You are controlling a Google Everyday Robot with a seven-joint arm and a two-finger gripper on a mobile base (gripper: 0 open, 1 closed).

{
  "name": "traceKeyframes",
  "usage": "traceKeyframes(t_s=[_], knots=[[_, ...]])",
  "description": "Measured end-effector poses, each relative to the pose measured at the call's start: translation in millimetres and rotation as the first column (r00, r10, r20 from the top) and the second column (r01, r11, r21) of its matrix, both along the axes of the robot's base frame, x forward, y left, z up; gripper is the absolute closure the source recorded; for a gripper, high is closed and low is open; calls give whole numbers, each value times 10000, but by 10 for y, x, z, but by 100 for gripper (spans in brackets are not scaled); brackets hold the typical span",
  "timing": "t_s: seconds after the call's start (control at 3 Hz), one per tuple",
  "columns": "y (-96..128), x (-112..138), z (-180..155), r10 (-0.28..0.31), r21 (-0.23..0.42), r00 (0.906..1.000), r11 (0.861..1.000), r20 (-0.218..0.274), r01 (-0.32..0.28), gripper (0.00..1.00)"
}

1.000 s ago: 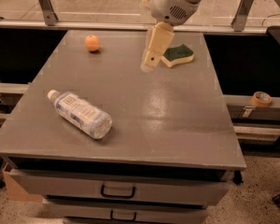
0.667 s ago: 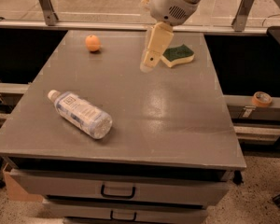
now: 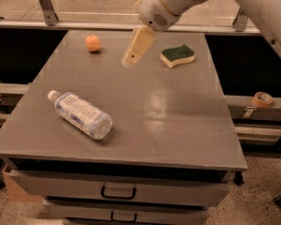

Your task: Pick orange

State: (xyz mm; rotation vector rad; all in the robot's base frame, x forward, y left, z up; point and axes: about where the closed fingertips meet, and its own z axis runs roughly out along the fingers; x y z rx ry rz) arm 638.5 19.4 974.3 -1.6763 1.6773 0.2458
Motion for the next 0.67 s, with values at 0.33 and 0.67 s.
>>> traceKeyframes(t_s=[0.33, 0.67], knots=[[359, 529, -198, -562, 1371, 9983, 9889, -169, 580, 0], [811, 996, -366, -964, 2353, 9943, 9663, -445, 1042, 0]])
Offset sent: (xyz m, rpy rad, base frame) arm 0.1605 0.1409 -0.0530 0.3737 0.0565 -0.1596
